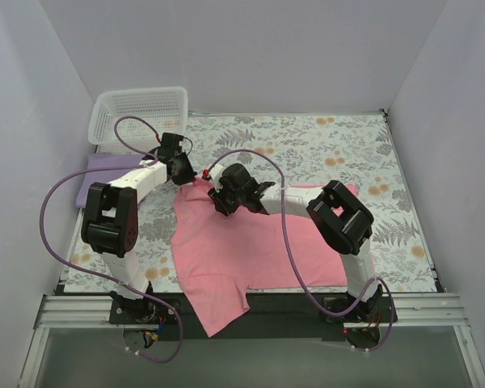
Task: Fold and stack the t-shirts
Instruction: Fold the tshirt
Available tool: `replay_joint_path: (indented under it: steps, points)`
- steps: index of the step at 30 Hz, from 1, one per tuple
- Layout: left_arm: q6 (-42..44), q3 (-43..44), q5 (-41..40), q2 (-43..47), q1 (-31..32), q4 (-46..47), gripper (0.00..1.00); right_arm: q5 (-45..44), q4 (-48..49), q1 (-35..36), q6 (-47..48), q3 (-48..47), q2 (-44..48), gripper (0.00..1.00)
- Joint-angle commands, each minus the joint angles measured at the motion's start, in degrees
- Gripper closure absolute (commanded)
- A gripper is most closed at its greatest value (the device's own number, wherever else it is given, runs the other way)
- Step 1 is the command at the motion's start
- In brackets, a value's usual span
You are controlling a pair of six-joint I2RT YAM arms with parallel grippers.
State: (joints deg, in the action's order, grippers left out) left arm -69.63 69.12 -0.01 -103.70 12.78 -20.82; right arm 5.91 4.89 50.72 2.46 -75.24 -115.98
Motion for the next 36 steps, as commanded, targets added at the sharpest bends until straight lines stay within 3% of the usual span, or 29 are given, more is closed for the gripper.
replay_joint_path:
  steps: [1, 11, 17, 20, 27, 36]
  points:
    - [0.5, 0.7, -0.1, 1.4, 0.3, 0.7, 1.0, -1.5, 2.3, 0.3, 1.4, -3.2, -2.4, 0.61]
    - [0.3, 0.4, -0.1, 1.8, 0.4, 0.7, 1.0, -3.2, 2.3, 0.3, 1.5, -2.8, -4.6, 0.79]
    - [0.5, 0.4, -0.9, 3.1, 0.4, 0.3, 1.0, -3.3, 2.0, 0.3, 2.0, -2.0, -1.5, 0.89]
    - [-0.1, 0.0, -2.4, 5.2, 0.4, 0.0, 1.0, -3.1, 0.0, 0.2, 2.4, -2.1, 0.8, 0.98]
    - [-2.1, -2.0, -4.7, 14.2, 1.2, -3.3, 1.0, 0.0, -3.9, 0.2, 3.5, -0.2, 8.0, 0.99]
    - [-7.2, -13.6, -1.8, 24.9, 2.5, -5.6, 1.0, 7.2, -9.3, 0.2, 5.2, 3.9, 12.3, 0.99]
